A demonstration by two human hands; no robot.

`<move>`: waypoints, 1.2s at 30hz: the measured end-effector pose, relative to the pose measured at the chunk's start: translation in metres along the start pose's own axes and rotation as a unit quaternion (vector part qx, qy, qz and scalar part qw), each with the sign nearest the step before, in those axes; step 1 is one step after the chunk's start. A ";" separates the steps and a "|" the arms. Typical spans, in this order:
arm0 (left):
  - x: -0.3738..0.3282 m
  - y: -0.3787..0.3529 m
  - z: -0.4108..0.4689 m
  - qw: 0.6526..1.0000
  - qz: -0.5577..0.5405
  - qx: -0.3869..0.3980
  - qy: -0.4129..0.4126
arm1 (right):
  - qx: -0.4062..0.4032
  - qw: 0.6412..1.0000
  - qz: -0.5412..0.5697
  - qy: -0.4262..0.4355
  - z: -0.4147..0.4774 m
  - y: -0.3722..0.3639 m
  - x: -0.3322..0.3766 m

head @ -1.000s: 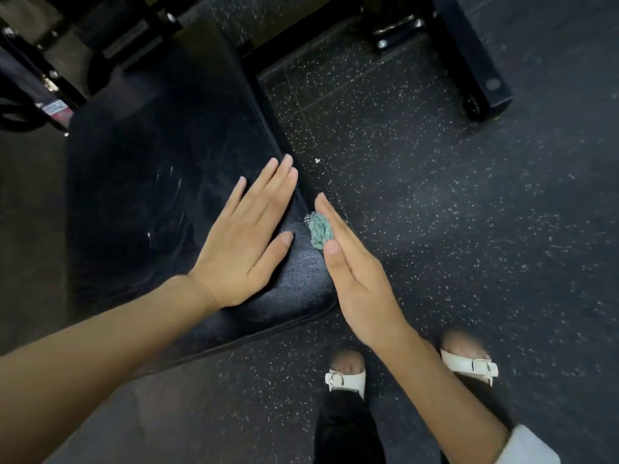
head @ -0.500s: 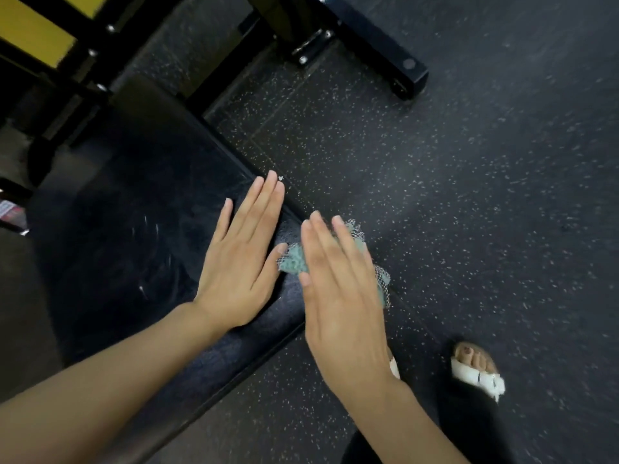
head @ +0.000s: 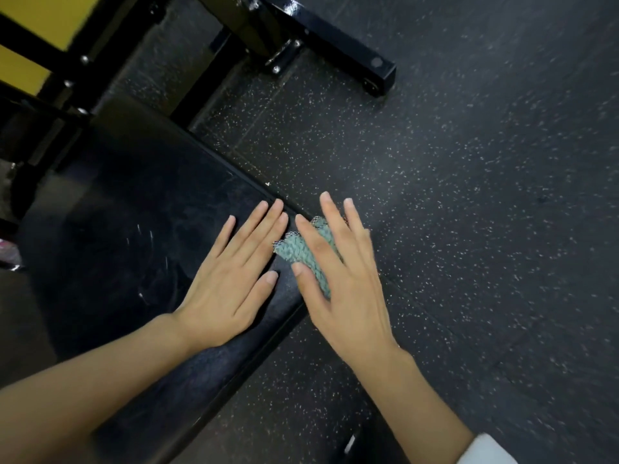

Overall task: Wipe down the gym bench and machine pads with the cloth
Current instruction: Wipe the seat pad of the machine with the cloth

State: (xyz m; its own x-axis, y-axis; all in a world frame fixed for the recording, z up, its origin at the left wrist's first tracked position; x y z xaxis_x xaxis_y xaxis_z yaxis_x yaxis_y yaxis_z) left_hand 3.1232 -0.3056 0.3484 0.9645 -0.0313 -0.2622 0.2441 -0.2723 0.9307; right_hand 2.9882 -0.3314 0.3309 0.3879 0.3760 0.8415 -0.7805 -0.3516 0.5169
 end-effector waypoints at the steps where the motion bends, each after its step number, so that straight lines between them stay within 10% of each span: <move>1: -0.001 -0.001 -0.004 1.000 0.000 -0.001 -0.007 | -0.016 1.000 0.012 -0.010 -0.001 -0.003 0.000; 12: 0.004 -0.005 -0.006 0.999 0.010 -0.035 -0.031 | -0.079 0.978 -0.191 -0.003 -0.037 -0.045 0.046; 36: 0.015 -0.004 0.007 0.994 0.029 -0.047 -0.093 | -0.305 0.931 0.083 -0.180 -0.074 -0.093 0.063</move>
State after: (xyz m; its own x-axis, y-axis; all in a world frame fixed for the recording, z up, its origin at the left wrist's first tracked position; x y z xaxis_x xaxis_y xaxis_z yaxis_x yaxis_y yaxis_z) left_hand 3.1362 -0.3118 0.3388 0.9441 -0.2245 -0.2413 0.2047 -0.1744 0.9632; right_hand 3.0488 -0.2119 0.3241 0.2903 0.0085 0.9569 -0.9351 0.2150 0.2818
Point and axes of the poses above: each hand's wrist, its own z-axis towards the middle knuckle, its own y-axis out of the back of the hand, x = y × z, the point moved 7 cm from there along z, towards the middle knuckle, and after that the axes turned 10 degrees about y, right-handed, at the moved point
